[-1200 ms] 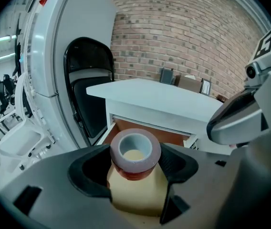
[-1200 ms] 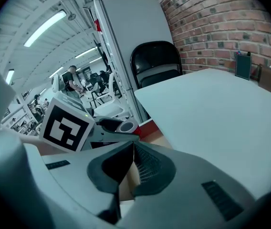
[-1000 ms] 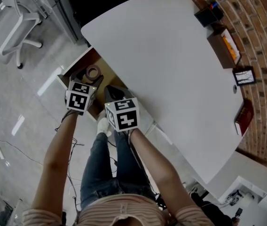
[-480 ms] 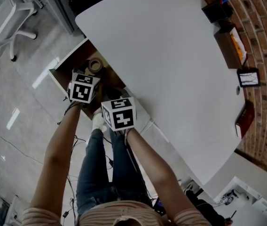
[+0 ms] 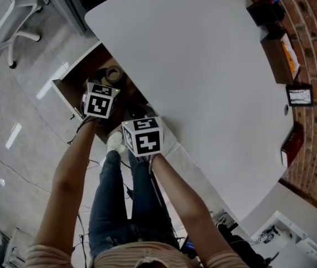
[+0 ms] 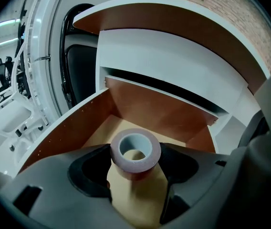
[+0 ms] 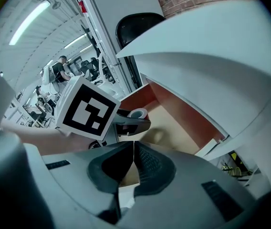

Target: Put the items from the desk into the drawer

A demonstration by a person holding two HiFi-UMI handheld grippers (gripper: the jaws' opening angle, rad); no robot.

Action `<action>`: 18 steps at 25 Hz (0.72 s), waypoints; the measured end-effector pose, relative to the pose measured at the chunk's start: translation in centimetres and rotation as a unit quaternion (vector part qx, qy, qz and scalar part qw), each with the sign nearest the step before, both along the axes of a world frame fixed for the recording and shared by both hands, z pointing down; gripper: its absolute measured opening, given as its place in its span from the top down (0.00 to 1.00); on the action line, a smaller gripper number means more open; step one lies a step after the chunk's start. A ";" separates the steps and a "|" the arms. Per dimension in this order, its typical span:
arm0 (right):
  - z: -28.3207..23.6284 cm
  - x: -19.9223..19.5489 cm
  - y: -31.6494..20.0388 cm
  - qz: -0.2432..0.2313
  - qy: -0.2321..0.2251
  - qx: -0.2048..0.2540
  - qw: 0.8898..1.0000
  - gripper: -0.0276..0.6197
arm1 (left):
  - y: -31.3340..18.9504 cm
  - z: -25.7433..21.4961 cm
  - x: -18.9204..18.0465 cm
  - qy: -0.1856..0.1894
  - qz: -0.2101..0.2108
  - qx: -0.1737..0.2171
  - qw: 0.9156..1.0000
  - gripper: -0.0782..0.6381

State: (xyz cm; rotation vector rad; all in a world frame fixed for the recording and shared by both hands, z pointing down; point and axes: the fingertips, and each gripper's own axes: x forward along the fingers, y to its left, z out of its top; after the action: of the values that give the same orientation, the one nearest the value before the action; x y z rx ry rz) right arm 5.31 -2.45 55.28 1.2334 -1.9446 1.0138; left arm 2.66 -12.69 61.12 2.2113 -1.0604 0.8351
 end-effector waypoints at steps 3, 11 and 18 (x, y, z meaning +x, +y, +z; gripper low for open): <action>0.4 -0.1 0.2 -0.001 -0.001 -0.001 1.000 0.93 | -0.1 0.6 0.1 -0.001 -0.002 0.000 1.000 0.46; 1.6 0.1 0.8 -0.005 0.002 -0.014 1.000 0.93 | -0.6 2.2 0.3 0.001 -0.010 0.003 1.000 0.46; 2.1 0.4 1.0 -0.010 0.007 -0.022 1.000 0.93 | -1.0 3.7 0.5 -0.001 -0.021 -0.010 1.000 0.46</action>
State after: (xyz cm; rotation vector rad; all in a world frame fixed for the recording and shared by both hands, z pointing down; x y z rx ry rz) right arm 5.72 -1.42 57.35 1.1924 -1.9105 1.0288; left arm 3.15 -13.73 64.79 2.1643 -1.0902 0.8257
